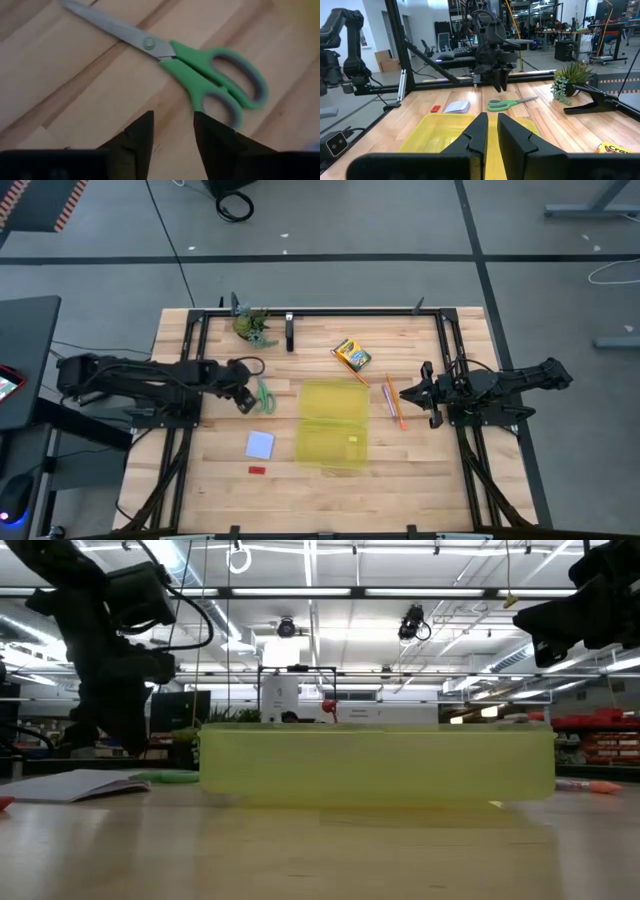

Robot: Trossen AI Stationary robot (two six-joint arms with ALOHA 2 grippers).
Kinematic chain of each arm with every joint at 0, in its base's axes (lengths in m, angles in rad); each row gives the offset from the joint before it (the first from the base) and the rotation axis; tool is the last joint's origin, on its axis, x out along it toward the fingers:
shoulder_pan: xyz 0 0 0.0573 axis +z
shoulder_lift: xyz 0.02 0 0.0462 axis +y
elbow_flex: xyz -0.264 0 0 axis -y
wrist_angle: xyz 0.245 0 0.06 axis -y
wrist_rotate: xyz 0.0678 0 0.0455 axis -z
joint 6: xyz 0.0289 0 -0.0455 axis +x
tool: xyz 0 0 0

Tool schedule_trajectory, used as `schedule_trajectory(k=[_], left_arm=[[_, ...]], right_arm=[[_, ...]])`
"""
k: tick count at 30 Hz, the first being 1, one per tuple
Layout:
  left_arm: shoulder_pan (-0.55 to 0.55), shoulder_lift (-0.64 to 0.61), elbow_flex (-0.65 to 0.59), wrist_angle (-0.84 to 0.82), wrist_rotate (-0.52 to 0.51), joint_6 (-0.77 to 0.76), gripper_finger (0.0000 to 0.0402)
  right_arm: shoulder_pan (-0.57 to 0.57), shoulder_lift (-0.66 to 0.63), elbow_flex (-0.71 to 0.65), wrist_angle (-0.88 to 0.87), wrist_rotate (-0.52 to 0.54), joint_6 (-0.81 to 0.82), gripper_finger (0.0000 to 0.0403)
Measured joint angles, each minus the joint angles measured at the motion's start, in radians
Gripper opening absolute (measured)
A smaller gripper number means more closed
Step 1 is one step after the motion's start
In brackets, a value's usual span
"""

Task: Pack school essentials
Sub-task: Put the green scissors into the yellow supply box

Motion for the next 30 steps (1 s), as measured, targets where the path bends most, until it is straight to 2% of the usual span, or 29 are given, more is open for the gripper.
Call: schedule_trajectory(k=[9, 13, 16, 22, 25, 30], left_arm=[[-0.068, 0.180, 0.124, -0.014, -0.114, -0.177, 0.0129], [-0.086, 0.229, 0.164, -0.014, -0.178, -0.186, 0.0122], [-0.069, 0.245, 0.182, -0.017, -0.173, -0.156, 0.0123], [-0.020, 0.244, 0.197, -0.032, -0.092, -0.129, 0.0124], [-0.018, 0.244, 0.197, -0.031, -0.084, 0.046, 0.0124], [-0.011, 0.243, 0.197, -0.016, -0.096, 0.608, 0.0138]], right_arm=[[0.000, 0.000, 0.000, 0.000, 0.000, 0.000, 0.0051], [0.000, 0.000, 0.000, -0.001, 0.000, 0.000, 0.0051], [0.000, 0.000, 0.000, -0.001, 0.000, 0.000, 0.0051], [0.000, 0.000, 0.000, 0.000, 0.000, 0.000, 0.0051], [0.000, 0.000, 0.000, 0.000, 0.000, 0.000, 0.0051], [0.000, 0.000, 0.000, 0.000, 0.000, 0.000, 0.0051]])
